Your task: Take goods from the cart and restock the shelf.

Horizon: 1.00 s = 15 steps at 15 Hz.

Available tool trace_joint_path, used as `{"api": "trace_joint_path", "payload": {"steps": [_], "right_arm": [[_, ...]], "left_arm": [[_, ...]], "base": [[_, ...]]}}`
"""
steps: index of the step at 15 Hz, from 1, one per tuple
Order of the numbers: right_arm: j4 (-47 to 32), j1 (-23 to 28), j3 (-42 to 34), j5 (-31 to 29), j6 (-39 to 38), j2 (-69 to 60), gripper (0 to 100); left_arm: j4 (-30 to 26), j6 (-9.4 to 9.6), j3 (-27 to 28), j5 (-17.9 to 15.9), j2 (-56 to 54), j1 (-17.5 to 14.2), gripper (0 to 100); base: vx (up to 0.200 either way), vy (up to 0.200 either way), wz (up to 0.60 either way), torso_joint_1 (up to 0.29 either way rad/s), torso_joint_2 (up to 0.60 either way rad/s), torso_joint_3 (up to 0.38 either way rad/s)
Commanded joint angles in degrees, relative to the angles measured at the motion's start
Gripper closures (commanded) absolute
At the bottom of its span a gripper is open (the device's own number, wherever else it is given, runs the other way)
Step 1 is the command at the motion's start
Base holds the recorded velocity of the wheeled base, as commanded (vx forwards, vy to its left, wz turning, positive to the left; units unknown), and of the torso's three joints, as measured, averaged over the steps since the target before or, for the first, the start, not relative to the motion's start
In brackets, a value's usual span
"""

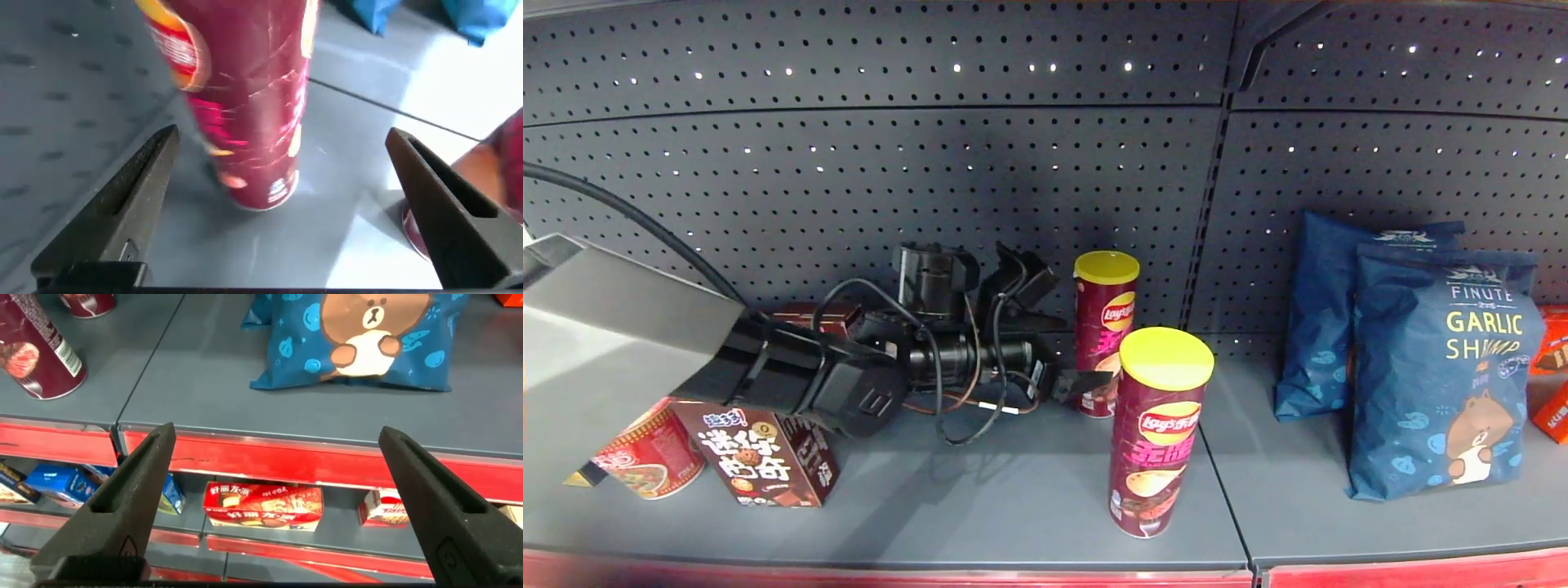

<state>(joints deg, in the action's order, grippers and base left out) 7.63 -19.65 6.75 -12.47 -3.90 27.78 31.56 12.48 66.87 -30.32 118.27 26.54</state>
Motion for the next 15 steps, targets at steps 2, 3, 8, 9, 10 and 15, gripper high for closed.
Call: {"api": "trace_joint_path", "payload": {"steps": [2,3,8,9,10,15], "right_arm": [[-0.1,0.0,-0.1,0.1,0.0,-0.1,0],[-0.2,0.0,-0.5,0.1,0.0,-0.1,0],[-5.0,0.0,-0.5,0.2,-0.5,-2.0,0],[-5.3,0.0,-0.4,0.2,-0.5,-2.1,0],[-5.3,-0.3,0.2,0.3,-0.5,-1.6,0],[-5.0,-0.8,9.2,3.2,-0.4,7.3,0]], "left_arm": [[0.0,-0.18,-2.9,1.1,-7.8,-2.2,0],[0.0,-0.18,-3.8,2.4,-9.4,-2.3,0],[-0.9,-0.09,-12.7,14.4,-21.6,-1.8,0],[-0.9,0.0,-14.6,14.6,-24.1,-1.8,0],[-0.9,-0.09,-16.6,16.0,-28.2,-2.2,0],[-1.0,-0.97,-27.8,21.4,-45.1,-9.5,0]], "base": [[0.0,0.0,0.0,0.0,0.0,0.0],[0.0,0.0,0.0,0.0,0.0,0.0],[0.0,0.0,0.0,0.0,0.0,0.0],[0.0,0.0,0.0,0.0,0.0,0.0],[0.0,0.0,0.0,0.0,0.0,0.0],[0.0,0.0,0.0,0.0,0.0,0.0]]}}
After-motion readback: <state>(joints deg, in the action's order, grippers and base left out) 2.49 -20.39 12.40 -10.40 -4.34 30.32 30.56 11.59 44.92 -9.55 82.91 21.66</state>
